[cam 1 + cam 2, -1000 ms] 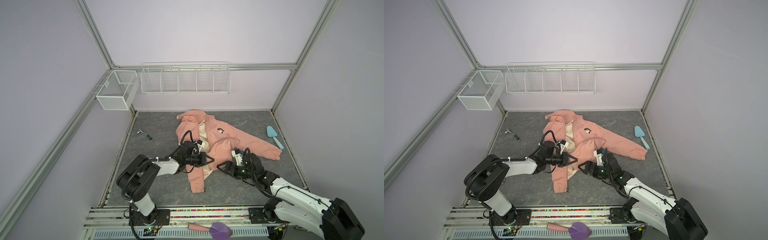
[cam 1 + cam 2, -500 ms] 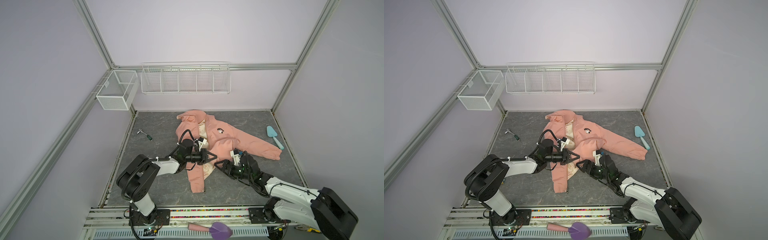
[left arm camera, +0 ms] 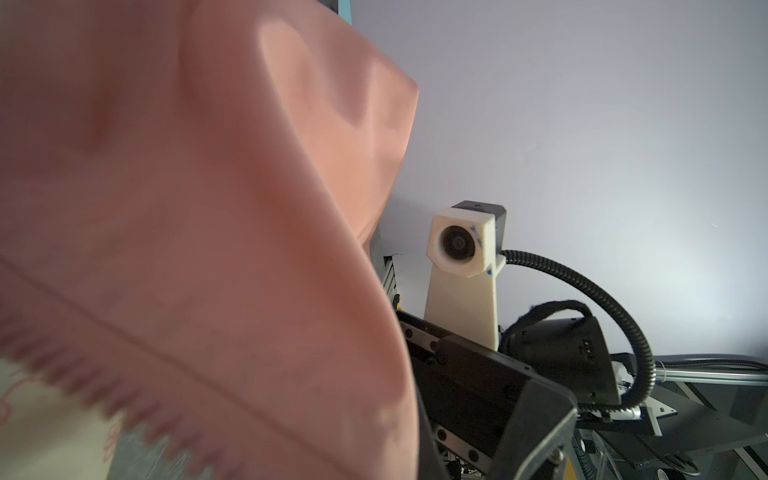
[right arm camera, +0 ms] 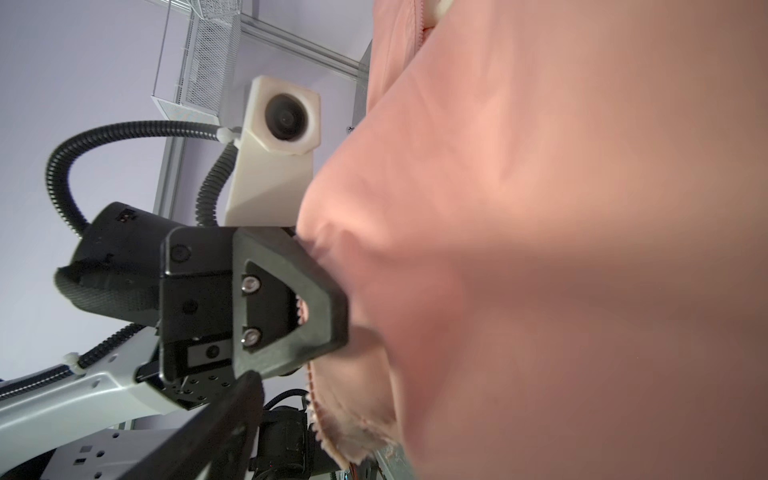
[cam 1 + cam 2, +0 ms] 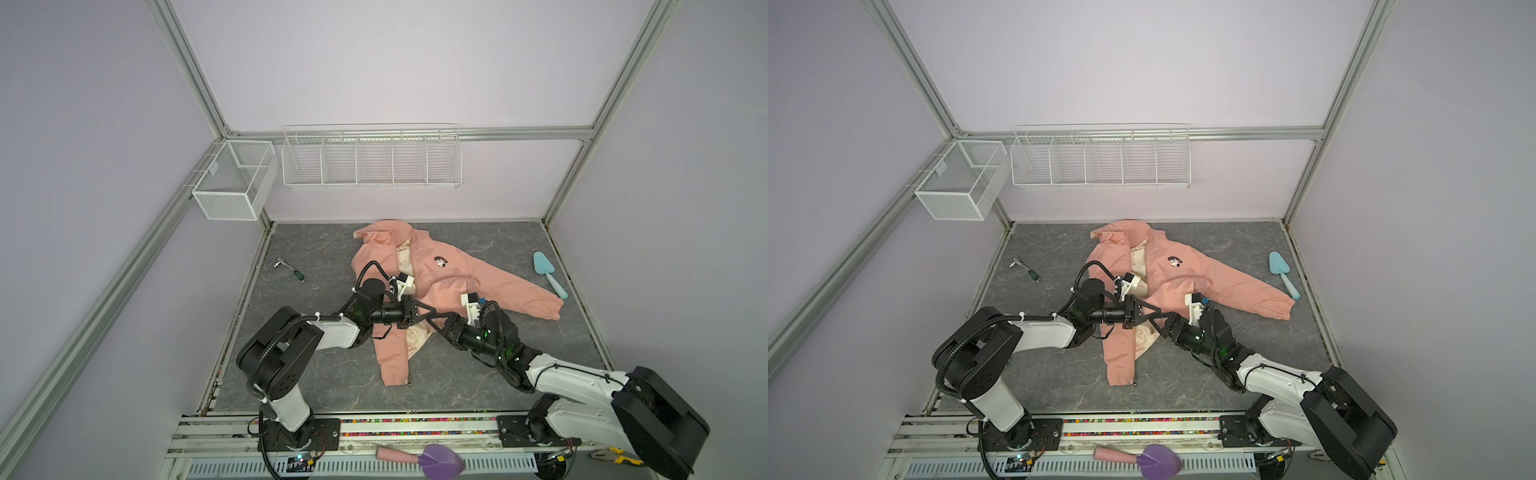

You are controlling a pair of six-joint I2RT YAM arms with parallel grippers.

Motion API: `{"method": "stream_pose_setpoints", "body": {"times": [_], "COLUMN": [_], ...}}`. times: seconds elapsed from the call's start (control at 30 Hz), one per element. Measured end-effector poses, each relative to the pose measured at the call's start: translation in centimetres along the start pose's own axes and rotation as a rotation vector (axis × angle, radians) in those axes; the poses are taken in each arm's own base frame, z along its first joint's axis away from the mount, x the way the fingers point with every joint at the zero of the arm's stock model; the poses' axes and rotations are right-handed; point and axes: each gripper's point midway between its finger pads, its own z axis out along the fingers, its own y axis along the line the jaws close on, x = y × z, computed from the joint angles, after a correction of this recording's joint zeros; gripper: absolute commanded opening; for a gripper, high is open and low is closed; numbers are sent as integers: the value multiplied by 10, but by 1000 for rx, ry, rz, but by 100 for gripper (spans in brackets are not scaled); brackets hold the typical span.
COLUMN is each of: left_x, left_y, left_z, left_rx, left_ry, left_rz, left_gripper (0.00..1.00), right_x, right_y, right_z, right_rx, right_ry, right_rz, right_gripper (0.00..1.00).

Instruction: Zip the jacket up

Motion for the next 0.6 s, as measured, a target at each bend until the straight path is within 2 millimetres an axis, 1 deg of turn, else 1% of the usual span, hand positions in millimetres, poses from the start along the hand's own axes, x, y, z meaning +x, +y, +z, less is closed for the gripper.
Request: {"method": "stream_pose_setpoints", "body": {"times": [0.27,0.43,0.6], "left_x": [3,3,3], "left_y": [0,0,0], "left_z": [-1,-1,-1], "left_rx": [13,13,11], "left_ry": [7,7,8], "left_rz": [-8,-7,-9], "left_gripper": [0,0,0], "right_x": [-4,-4,3], "right_y": [15,24,21], "right_z": [-6,-12,-14], "right_rx": [-52,-69,-51], "right_ry": [-22,-23,19], "right_rz": [-23,-50,-74], "right_gripper": [64,51,42]}}
